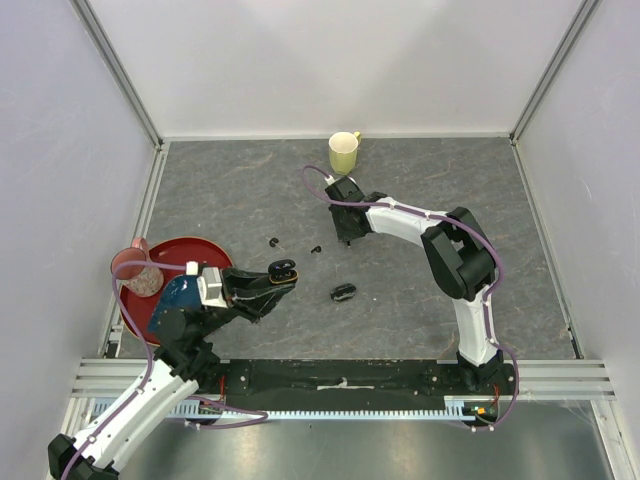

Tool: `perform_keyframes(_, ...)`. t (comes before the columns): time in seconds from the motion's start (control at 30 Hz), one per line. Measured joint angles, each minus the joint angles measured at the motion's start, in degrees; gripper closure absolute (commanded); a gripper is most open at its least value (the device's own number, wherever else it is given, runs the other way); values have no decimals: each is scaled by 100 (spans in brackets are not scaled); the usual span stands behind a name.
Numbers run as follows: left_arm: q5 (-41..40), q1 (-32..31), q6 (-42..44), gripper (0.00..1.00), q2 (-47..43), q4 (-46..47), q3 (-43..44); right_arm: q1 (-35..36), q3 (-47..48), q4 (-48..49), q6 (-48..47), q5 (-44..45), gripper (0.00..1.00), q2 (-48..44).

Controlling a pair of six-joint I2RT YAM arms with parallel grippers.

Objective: Insert the wireless bluetooth earbuds into the charging case
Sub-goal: Pick up the earbud from the center of the board.

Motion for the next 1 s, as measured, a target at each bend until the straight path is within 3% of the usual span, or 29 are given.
perform_keyframes(0.13, -28, 0, 0, 98, 0, -28, -24, 0, 0, 4, -2, -17, 71, 2)
perform_keyframes(0.2, -66, 0, 0, 98, 0, -48, -52, 0, 0, 4, -2, -22, 77, 2)
perform_keyframes(0.53, -105, 0, 0, 98, 0, -103, -66, 4, -363, 260, 7, 63, 78, -203)
perform_keyframes(0.83, -107, 0, 0, 98, 13, -116, -90, -33, -1746, 520, 487, 162, 70, -1176)
perform_keyframes(1.0, -105, 0, 0, 98, 66, -114, -90, -48, -2013, 544, 719, 120, 63, -1386)
